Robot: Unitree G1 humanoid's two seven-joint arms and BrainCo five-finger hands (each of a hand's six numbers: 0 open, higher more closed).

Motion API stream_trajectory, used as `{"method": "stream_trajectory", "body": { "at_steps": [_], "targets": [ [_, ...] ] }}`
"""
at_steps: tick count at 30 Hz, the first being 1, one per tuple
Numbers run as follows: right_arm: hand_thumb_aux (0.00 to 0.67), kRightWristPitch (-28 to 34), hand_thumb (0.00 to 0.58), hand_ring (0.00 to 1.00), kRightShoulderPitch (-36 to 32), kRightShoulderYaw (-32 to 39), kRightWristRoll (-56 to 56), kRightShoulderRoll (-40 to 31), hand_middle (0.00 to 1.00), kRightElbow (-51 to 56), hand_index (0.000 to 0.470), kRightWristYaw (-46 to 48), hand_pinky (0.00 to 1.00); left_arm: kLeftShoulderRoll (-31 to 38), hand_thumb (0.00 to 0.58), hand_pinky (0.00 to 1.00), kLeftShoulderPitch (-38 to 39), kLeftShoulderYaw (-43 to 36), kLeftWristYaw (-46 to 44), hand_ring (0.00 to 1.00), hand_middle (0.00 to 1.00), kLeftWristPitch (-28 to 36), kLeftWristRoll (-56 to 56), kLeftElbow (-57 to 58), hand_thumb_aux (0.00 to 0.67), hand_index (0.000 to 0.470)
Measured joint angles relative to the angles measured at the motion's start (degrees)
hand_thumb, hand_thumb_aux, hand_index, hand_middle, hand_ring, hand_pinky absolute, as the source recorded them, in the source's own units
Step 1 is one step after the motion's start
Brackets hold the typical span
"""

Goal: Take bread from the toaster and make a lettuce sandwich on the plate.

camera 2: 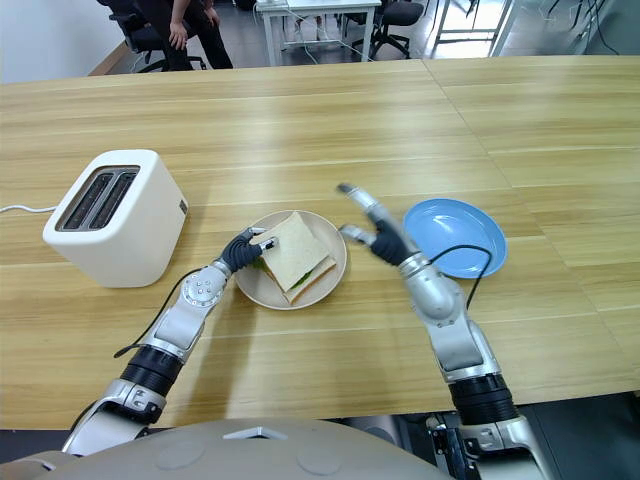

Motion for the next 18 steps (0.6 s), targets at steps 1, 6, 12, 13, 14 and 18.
{"method": "stream_trajectory", "body": {
  "at_steps": [1, 6, 12, 13, 14, 18],
  "targets": [
    [0.0, -1.24, 0.0, 0.0, -0.35, 2.77, -4.98, -1.27, 0.0, 1.14, 0.0, -1.1, 0.0, 0.04, 0.58, 1.0, 0.02, -0.12, 0.16, 1.0, 1.0, 0.01, 0.41, 0.0, 0.67, 0.46],
    [0.0, -3.01, 0.0, 0.0, -2.27, 10.82, -18.93, -3.08, 0.0, 5.94, 0.0, -4.25, 0.0, 0.08, 0.58, 1.0, -0.16, -0.75, 0.39, 1.0, 1.0, -0.07, 2.11, 0.94, 0.67, 0.46],
    [0.0, -2.23, 0.0, 0.0, -4.42, 14.95, -28.37, -5.15, 0.0, 7.31, 0.0, -5.95, 0.0, 0.08, 0.58, 1.0, -0.11, -1.42, 0.36, 1.0, 1.0, 0.0, 2.63, 1.73, 0.67, 0.46],
    [0.0, -1.98, 0.0, 0.0, -4.49, 15.24, -29.41, -5.17, 0.0, 7.32, 0.0, -6.28, 0.0, 0.09, 0.58, 1.0, -0.1, -1.37, 0.3, 1.0, 1.0, 0.06, 2.6, 1.73, 0.67, 0.46],
    [0.0, -1.66, 0.0, 0.0, -4.87, 15.97, -30.46, -5.15, 0.0, 7.49, 0.0, -6.76, 0.0, 0.17, 0.58, 1.0, -0.1, -1.28, 0.18, 1.0, 1.0, 0.13, 2.56, 1.73, 0.67, 0.46],
    [0.0, -0.39, 0.0, 0.0, -7.05, 18.45, -34.29, -4.46, 0.0, 9.56, 0.0, -8.52, 0.0, 0.44, 0.58, 1.0, 0.07, -0.88, -0.04, 1.0, 1.0, 0.49, 2.57, 1.84, 0.67, 0.46]
  ]
}}
